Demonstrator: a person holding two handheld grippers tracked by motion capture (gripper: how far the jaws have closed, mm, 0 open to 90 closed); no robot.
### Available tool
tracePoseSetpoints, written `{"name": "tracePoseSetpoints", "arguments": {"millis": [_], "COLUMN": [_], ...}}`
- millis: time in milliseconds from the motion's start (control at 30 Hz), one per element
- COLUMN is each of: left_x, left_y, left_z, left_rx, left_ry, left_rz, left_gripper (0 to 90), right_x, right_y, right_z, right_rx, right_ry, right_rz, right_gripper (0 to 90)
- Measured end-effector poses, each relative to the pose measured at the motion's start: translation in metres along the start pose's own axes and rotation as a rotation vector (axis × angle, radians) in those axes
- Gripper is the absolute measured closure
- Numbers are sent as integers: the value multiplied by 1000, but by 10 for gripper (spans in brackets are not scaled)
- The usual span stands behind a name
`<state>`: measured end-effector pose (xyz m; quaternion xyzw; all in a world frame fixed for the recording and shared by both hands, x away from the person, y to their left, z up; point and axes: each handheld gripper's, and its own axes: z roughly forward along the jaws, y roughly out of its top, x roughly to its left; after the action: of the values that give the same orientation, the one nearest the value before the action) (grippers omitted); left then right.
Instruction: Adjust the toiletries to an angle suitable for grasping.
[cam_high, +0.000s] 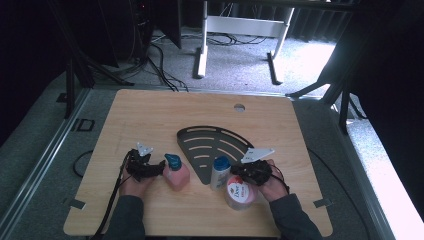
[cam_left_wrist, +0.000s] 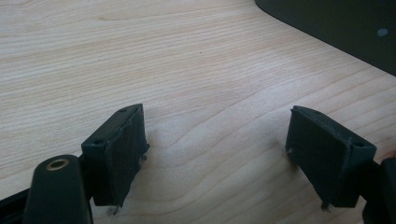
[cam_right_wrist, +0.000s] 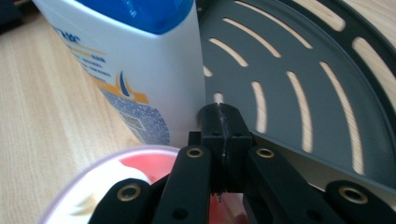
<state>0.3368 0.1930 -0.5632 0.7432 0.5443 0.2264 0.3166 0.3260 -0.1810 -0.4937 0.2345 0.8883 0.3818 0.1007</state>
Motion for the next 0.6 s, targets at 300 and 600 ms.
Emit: {"name": "tracePoseSetpoints", "arguments": {"millis": [300,600], "left_x": [0,0], "left_y": [0,0], "left_z": [0,0], "left_rx": [0,0], "left_ry": [0,-2], "left_rz": [0,2], "left_gripper": [205,205], "right_x": [32,62], "right_y": [17,19], "right_z": [15,23], "right_rx": [45,81], "right_ry": [33,23], "right_rz": [-74,-122], "right_gripper": [900,881]}}
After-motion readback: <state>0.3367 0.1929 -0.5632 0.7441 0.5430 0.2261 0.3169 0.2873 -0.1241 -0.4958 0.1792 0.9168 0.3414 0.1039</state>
